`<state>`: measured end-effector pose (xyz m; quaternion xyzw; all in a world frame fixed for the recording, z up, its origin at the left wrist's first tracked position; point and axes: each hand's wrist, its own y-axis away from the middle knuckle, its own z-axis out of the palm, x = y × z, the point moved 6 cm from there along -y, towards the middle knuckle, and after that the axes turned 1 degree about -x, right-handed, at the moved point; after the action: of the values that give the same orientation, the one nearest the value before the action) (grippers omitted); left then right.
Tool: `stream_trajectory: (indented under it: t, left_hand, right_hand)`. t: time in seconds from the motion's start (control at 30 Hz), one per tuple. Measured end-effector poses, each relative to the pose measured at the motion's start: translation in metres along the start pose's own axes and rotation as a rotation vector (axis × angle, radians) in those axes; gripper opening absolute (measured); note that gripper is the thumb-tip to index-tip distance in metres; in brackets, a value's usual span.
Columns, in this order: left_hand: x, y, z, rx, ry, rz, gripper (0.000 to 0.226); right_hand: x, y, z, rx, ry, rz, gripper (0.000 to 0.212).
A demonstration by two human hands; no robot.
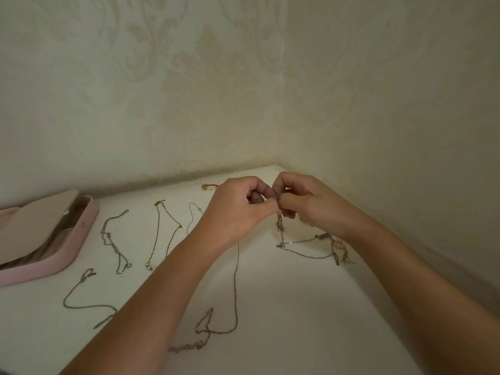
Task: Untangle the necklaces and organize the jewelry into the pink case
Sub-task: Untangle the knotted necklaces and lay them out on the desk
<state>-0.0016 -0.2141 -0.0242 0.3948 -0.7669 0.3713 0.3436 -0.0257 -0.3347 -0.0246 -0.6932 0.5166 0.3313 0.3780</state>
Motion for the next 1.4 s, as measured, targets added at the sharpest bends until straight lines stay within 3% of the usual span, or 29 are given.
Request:
stream_trajectory:
  t: [0.17, 0.3, 0.57, 0.77, 0.93, 1.2, 1.4]
  left_hand:
    - [-0.002, 0.0, -0.005, -0.019, -0.017, 0.004, 0.015]
    - [0.0, 0.001, -0.001, -0.022, 0.019, 0.004, 0.011]
    - [-0.003, 0.002, -0.002, 0.066, 0.211, -0.078, 0.011]
    - [-0.008, 0.002, -0.005, 0.085, 0.22, -0.156, 0.012]
    - [-0.004, 0.001, 0.0, 0.053, 0.161, -0.125, 0.017]
    - [-0.004, -0.001, -0.003, 0.084, 0.1, -0.057, 0.014]
    - [-0.01, -0.001, -0.009, 0.042, 0.218, -0.104, 0.008]
  right_hand:
    - [-0.003, 0.001, -0.005, -0.026, 0.027, -0.063, 0.009]
    - [-0.002, 0.0, -0.005, -0.009, 0.001, -0.023, 0.009]
    - [0.003, 0.001, -0.005, 0.144, 0.11, 0.016, 0.023]
    - [-0.007, 0.002, -0.007, 0.195, 0.063, -0.059, 0.012]
    - [-0.005, 0.002, -0.006, 0.147, -0.044, -0.002, 0.008]
    - [-0.003, 0.0, -0.007, 0.137, 0.072, -0.014, 0.018]
    - [0.003, 0.003, -0.012, 0.103, -0.096, 0.036, 0.009]
